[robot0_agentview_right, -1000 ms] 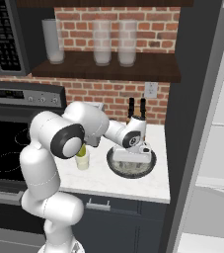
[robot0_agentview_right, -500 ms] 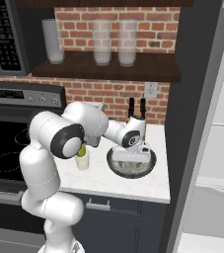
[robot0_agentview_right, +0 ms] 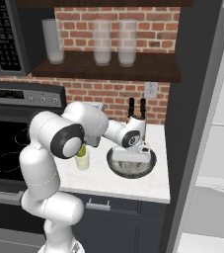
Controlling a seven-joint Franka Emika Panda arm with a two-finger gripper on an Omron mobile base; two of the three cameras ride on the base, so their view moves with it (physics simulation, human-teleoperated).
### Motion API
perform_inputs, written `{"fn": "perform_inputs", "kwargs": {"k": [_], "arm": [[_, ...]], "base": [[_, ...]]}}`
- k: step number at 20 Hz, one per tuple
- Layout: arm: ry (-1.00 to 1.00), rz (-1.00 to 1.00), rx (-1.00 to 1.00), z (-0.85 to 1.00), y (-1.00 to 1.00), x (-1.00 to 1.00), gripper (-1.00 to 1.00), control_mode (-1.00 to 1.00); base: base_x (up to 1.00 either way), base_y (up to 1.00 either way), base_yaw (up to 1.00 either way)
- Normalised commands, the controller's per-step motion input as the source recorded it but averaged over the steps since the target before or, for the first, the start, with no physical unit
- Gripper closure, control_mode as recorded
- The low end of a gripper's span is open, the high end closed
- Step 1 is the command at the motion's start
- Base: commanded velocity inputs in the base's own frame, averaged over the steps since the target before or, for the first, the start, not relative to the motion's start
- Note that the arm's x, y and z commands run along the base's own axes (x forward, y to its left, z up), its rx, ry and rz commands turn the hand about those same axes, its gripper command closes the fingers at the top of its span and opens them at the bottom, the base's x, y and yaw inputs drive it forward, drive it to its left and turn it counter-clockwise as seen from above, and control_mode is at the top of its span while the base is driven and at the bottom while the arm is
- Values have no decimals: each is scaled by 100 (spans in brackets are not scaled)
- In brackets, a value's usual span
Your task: Grab a lemon wedge from the fridge and one ice cube from the ice bowl, and put them in the glass of lemonade.
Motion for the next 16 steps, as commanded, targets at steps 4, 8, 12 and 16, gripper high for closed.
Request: {"fn": "perform_inputs", "kwargs": {"k": [4, 8, 12, 16], "arm": [[0, 0, 0, 0, 1, 0, 100, -100], [0, 0, -2, 2, 5, 1, 100, -100], [8, 2, -10, 8, 14, 27, 100, -100], [5, 0, -6, 1, 13, 10, 100, -100]], "base": [[0, 0, 0], [0, 0, 0], [0, 0, 0], [0, 0, 0]]}}
